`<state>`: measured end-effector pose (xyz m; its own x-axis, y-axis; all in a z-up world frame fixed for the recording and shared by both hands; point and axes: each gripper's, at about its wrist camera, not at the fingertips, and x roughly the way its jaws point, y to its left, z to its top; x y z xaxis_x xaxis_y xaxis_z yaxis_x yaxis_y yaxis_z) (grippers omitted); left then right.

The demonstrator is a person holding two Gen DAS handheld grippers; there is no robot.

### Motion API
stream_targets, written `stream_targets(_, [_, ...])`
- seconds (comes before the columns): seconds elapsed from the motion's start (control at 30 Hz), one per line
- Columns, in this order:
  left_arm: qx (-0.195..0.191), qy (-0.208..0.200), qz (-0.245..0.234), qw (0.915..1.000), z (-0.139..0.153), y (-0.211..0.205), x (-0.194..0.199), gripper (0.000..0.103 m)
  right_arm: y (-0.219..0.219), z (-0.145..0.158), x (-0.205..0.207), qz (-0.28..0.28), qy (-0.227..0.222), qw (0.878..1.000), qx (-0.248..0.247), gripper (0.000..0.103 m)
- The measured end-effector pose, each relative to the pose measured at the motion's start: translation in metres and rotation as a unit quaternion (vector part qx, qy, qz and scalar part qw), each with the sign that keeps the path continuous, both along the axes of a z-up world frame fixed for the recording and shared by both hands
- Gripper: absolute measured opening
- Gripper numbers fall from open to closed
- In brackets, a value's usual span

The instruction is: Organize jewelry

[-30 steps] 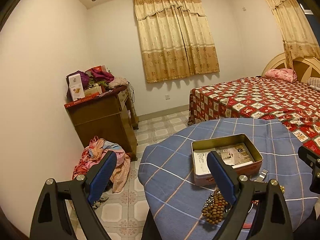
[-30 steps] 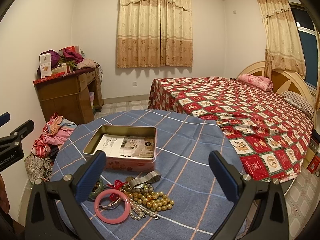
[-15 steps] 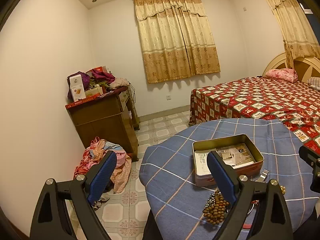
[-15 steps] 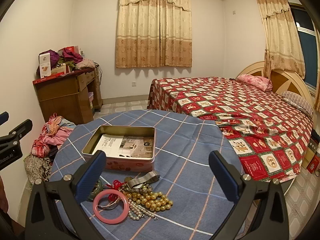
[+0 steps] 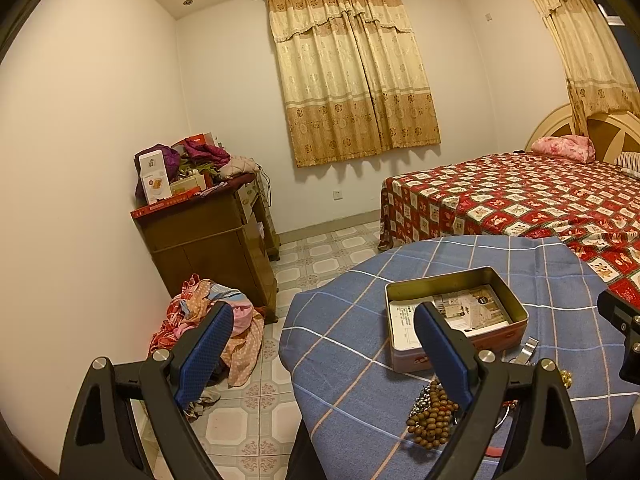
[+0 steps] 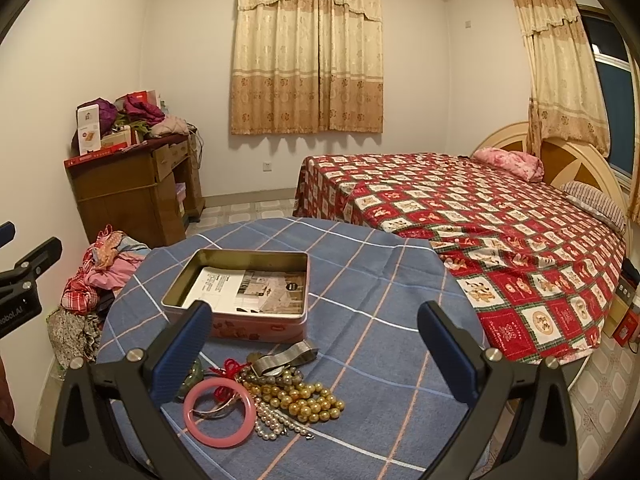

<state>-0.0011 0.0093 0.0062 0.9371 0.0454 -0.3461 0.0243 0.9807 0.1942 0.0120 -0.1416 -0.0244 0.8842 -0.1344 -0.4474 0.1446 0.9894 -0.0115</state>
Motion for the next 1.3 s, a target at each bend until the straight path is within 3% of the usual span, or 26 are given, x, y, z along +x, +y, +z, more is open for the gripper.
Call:
stream_targets(0.83, [0.016, 0.008, 0.007, 0.9998, -0.007, -0.005, 0.002, 0.092, -0.003, -0.003, 0.0, -0.002, 0.0, 1.0, -0.001, 0.103])
stream_targets(1.3, [0.012, 0.089, -0.006, 0.9959, -0.073, -0.014, 0.036, 0.092, -0.018, -0.06, 0.021, -0.026, 0.055, 0.998, -0.01, 0.103])
